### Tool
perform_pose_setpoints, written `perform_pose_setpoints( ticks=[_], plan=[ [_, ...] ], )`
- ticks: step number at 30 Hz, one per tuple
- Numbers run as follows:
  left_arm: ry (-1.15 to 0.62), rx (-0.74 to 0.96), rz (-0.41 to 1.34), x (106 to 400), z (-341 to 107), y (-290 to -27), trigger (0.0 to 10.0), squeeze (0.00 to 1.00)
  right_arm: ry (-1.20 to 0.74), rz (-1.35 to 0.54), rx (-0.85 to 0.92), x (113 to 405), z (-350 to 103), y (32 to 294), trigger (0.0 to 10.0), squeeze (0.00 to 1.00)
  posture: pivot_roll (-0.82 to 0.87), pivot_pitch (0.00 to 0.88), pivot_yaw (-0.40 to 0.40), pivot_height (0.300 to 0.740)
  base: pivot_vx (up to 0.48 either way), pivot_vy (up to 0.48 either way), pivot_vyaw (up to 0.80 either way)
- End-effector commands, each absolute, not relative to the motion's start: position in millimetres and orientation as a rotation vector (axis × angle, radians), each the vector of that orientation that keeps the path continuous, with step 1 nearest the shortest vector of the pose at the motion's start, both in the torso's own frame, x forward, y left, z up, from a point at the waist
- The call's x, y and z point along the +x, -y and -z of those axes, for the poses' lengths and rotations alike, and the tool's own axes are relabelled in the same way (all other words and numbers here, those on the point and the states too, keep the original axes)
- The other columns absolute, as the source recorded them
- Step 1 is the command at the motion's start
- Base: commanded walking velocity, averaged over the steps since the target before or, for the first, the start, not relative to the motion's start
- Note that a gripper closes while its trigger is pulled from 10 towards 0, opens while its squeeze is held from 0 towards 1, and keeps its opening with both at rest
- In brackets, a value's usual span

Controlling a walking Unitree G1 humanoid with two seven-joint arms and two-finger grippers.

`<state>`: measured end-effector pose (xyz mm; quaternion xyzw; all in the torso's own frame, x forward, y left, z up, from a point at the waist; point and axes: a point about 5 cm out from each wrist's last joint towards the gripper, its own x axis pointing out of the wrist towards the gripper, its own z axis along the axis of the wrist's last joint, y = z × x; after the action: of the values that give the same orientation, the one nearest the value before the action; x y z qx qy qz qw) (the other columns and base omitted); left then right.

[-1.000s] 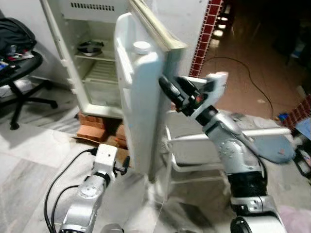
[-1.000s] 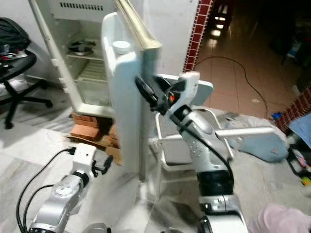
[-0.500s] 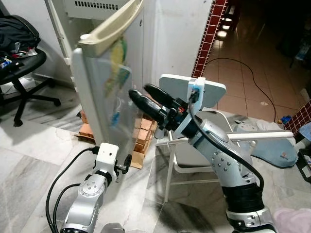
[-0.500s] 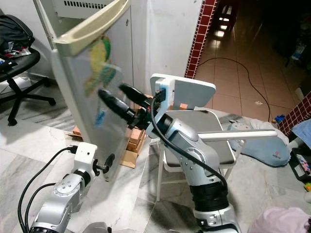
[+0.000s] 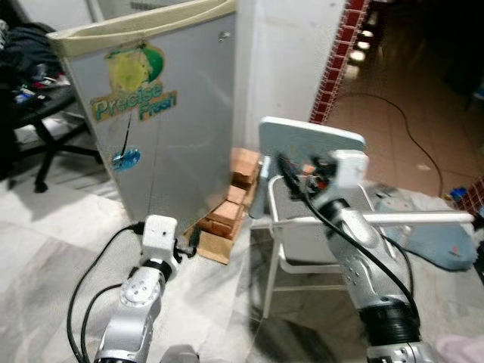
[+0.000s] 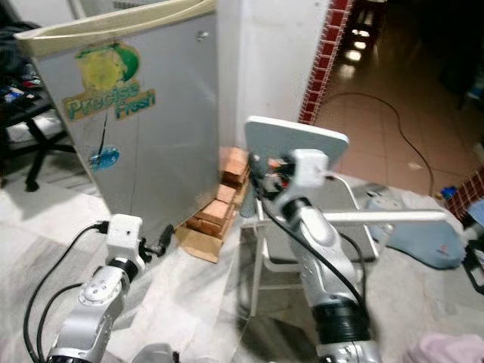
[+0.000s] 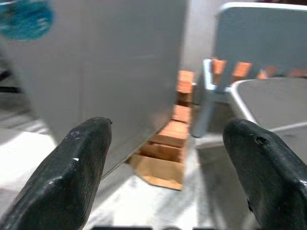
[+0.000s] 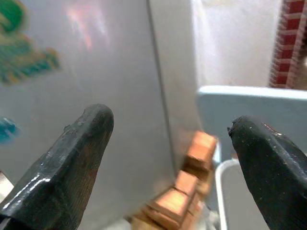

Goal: Restocking fridge

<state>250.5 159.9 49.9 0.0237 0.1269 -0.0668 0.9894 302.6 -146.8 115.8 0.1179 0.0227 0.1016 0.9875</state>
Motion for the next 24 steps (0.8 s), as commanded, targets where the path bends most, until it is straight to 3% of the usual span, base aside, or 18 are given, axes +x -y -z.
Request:
perform_pose_setpoints(
  ticks=[1,17,24],
  plan=[
    [-0.224,0.051,0.107,253,-56,-167,10.0,0.00,-0.042,-0.191,0.233,304,-117,145,10.0,0.00,0.10,0.000,-0.044,0.740,0.000,0.480,-0.80],
    [-0.148,0.060,0.097,265,-68,-162,10.0,0.00,-0.026,-0.147,0.194,305,-107,144,10.0,0.00,0.10,0.000,-0.037,0.740,0.000,0.480,-0.76],
    [-0.121,0.024,0.074,266,-71,-167,10.0,0.00,-0.025,-0.118,0.177,302,-100,145,10.0,0.00,0.10,0.000,-0.037,0.740,0.000,0.480,-0.25]
  ],
)
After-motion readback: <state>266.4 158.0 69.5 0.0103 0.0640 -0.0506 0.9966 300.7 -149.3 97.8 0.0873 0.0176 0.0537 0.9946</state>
